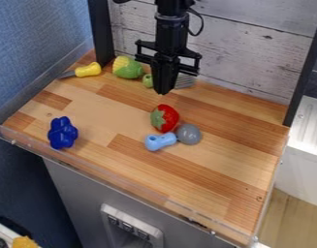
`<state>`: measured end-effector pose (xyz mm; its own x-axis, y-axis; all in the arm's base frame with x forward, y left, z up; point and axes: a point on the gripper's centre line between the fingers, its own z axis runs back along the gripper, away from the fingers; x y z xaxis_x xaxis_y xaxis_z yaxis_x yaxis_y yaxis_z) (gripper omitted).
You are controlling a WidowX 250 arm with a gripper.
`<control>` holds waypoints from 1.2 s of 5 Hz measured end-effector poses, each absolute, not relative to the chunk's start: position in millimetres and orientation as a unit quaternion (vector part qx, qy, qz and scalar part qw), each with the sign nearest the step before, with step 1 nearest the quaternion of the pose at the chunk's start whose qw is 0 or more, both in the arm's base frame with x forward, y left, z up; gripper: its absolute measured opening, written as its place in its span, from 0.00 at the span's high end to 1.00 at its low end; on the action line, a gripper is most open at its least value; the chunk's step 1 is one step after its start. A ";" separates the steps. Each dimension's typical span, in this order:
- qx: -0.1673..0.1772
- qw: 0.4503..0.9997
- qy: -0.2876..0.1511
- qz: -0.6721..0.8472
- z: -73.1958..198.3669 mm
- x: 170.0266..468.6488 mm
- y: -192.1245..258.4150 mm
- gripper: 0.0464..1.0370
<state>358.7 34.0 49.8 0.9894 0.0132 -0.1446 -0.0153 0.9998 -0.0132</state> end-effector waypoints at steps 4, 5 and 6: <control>-0.011 0.956 -0.014 0.294 46.1 358.7 140.5 0.04; -0.015 0.958 -0.042 0.282 54.6 373.3 166.3 0.04; -0.023 0.976 -0.029 0.216 49.1 378.5 173.8 0.04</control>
